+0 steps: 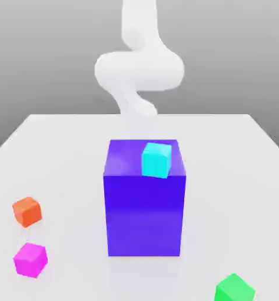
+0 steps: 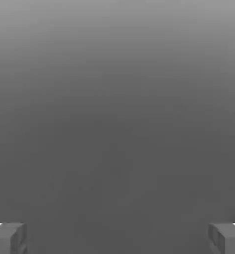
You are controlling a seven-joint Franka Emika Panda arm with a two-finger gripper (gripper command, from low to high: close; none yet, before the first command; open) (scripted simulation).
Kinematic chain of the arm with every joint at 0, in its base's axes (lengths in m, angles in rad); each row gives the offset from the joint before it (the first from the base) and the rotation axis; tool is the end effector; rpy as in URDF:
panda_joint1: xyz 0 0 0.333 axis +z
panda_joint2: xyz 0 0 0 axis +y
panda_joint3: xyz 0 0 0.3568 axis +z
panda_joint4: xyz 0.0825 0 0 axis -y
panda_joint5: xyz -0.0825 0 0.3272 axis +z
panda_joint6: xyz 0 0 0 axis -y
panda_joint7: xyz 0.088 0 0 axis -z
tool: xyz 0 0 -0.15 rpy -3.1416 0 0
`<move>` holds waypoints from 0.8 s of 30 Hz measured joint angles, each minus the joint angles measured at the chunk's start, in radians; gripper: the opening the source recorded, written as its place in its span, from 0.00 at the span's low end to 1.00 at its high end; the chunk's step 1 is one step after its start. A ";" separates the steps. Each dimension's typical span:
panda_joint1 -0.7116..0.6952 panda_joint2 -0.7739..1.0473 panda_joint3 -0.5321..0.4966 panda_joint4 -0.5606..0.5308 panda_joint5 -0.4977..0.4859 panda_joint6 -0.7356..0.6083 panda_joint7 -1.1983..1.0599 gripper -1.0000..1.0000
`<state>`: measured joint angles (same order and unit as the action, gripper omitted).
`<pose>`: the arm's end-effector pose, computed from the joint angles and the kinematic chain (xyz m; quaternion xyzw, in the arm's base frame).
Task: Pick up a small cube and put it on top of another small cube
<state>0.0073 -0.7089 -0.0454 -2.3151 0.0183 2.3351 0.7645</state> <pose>0.3256 -0.0181 0.6749 -0.8585 0.3683 -0.3242 0.1491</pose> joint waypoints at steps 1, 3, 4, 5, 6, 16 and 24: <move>0.009 0.039 -0.024 -0.006 0.004 0.015 -0.012 0.50; 0.011 0.113 -0.060 -0.019 0.023 0.044 -0.044 0.50; 0.013 0.150 -0.078 -0.025 0.032 0.058 -0.060 0.50; 0.014 0.186 -0.095 -0.031 0.042 0.072 -0.076 0.50; 0.015 0.222 -0.112 -0.037 0.052 0.087 -0.092 0.50; -0.001 0.586 -0.259 -0.097 0.167 0.224 -0.263 0.50; -0.093 0.871 -0.301 -0.146 0.226 0.339 -0.377 0.50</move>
<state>-0.0854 0.1622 -0.3461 -2.4612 0.2438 2.6739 0.3877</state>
